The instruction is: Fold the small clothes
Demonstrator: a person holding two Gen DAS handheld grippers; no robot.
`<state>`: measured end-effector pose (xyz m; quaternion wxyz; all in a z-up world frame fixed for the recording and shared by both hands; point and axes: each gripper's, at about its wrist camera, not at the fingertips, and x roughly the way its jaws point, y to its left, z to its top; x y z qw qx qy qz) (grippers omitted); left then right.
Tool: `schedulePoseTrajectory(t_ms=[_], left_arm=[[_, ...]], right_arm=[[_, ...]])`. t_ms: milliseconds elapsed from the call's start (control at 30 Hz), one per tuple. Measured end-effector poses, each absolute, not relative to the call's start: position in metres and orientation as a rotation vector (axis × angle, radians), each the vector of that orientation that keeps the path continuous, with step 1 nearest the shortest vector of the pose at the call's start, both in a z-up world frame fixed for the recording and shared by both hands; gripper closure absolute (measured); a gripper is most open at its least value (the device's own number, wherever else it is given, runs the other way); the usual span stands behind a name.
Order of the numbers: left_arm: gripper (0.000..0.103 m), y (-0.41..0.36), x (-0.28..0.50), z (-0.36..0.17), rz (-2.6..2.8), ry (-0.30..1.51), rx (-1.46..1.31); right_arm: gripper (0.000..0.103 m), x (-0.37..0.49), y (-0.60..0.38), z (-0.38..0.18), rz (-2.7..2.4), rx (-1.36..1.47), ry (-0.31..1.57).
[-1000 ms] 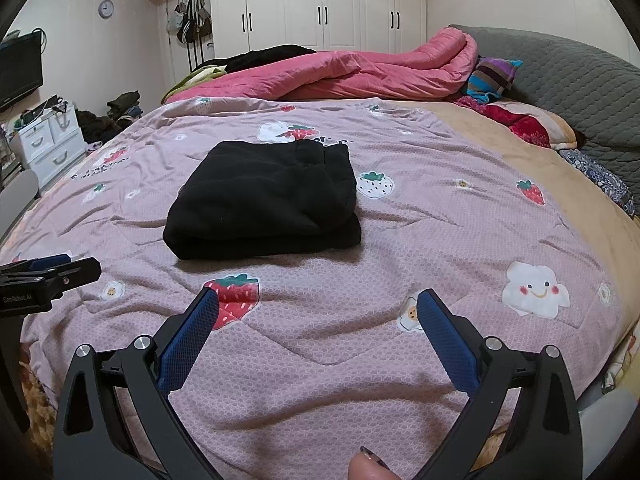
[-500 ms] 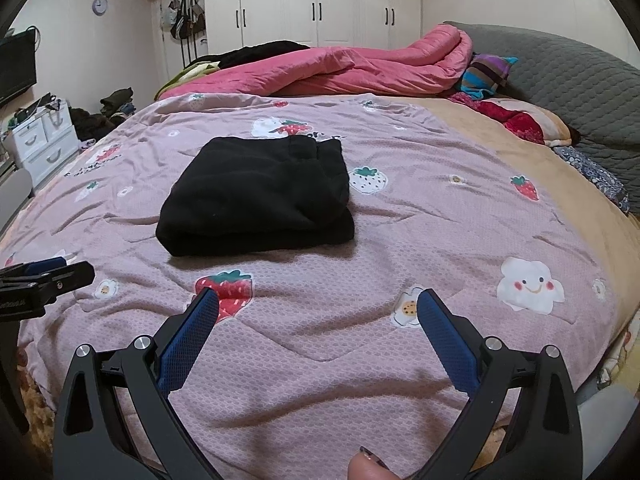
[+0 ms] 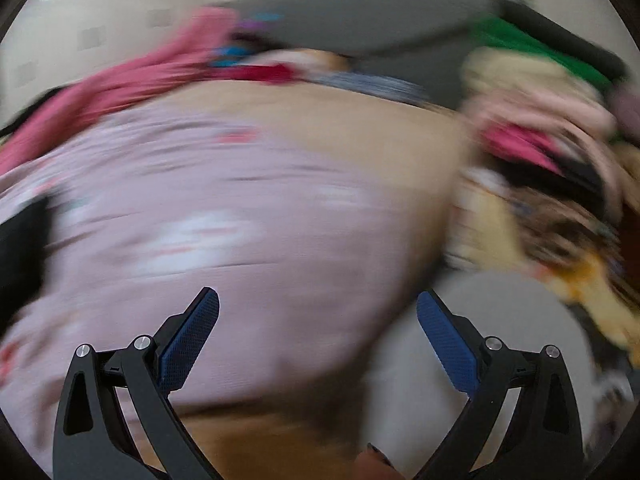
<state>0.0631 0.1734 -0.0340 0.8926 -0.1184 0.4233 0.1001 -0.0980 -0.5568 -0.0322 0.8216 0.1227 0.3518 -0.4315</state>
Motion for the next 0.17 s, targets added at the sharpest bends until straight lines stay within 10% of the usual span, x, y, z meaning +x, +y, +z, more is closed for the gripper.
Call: schedulePoseTrajectory(t_ms=[167], left_arm=[[0.009, 0.302, 0.081, -0.039, 0.458, 0.901, -0.254]], right_arm=[[0.004, -0.169, -0.676, -0.068, -1.289, 0.435, 0.818]])
